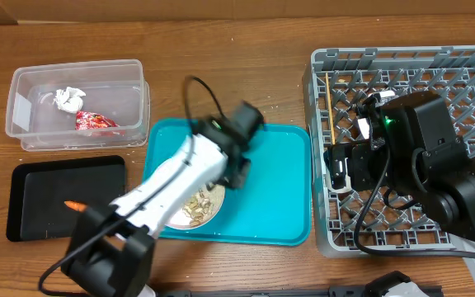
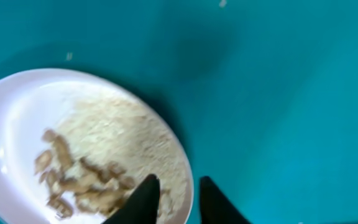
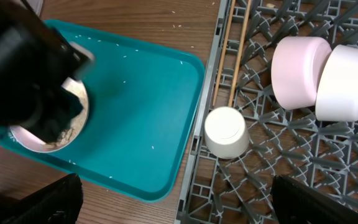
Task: Sort waste into correct bins and load items into the dishwasher
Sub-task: 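Grasp the white plate rim with the left gripper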
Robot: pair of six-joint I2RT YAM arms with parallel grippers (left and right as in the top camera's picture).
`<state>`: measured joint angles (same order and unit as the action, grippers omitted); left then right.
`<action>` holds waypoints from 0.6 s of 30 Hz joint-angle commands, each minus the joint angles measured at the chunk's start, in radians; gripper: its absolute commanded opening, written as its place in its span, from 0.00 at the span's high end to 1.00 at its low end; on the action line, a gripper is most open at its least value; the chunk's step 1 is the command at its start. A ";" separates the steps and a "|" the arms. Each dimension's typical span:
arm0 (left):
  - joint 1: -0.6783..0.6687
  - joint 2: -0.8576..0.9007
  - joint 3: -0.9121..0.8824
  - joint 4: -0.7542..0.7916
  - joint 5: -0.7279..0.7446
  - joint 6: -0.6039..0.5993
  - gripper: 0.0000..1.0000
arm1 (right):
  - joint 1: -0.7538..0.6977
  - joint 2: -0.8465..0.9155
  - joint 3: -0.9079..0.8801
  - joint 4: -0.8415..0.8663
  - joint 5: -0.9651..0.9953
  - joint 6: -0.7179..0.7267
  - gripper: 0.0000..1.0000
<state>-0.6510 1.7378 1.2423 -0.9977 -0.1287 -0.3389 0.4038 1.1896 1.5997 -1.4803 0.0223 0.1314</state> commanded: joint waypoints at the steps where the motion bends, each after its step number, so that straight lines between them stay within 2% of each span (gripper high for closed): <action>1: -0.034 0.003 -0.089 0.087 -0.166 -0.139 0.80 | -0.002 -0.002 0.011 0.005 -0.010 0.007 0.00; 6: -0.004 0.010 -0.159 0.221 -0.183 -0.182 0.70 | -0.002 -0.002 0.011 0.005 -0.010 0.007 0.00; 13: 0.014 0.076 -0.164 0.322 -0.096 -0.125 0.66 | -0.002 -0.002 0.011 0.005 -0.010 0.007 0.00; 16: 0.014 0.129 -0.164 0.321 -0.083 -0.126 0.70 | -0.002 -0.002 0.011 0.005 -0.010 0.007 0.00; 18: 0.014 0.148 -0.164 0.314 -0.084 -0.125 0.78 | -0.002 -0.002 0.011 0.005 -0.010 0.007 0.00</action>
<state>-0.6392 1.8324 1.0885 -0.6807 -0.2344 -0.4713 0.4038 1.1896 1.5997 -1.4807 0.0219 0.1314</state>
